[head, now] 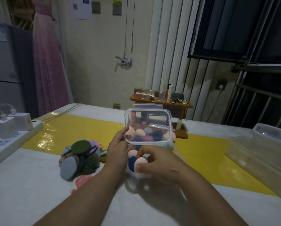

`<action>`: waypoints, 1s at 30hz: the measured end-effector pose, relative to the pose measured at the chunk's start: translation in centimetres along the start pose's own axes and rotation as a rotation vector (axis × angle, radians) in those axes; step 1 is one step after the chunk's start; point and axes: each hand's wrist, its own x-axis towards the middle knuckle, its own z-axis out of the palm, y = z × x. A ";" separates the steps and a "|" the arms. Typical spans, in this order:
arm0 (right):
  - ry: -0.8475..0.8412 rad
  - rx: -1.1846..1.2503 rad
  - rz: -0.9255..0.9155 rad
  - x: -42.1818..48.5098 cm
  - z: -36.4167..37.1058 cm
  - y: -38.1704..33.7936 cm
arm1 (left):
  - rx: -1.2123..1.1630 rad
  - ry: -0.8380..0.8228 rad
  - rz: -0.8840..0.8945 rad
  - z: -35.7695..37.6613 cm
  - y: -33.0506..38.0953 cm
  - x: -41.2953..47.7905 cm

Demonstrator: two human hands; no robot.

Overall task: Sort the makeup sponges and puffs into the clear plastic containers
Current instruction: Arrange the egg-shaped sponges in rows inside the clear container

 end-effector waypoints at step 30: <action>-0.074 -0.236 0.305 2.6 0.8 -1.3 | -0.063 0.044 -0.026 0.4 0.4 -0.4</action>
